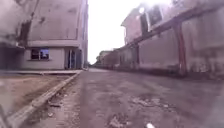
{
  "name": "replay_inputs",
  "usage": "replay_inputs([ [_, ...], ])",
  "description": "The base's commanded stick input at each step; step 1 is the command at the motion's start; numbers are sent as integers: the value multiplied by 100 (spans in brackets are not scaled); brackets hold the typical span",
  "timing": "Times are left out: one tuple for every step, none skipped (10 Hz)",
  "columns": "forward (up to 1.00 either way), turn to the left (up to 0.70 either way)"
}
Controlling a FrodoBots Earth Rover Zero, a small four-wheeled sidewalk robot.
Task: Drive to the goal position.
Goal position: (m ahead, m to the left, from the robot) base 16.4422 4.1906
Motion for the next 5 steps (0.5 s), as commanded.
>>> replay_inputs([
  [70, 0],
  [70, 2],
  [70, 6],
  [70, 35],
  [70, 24],
])
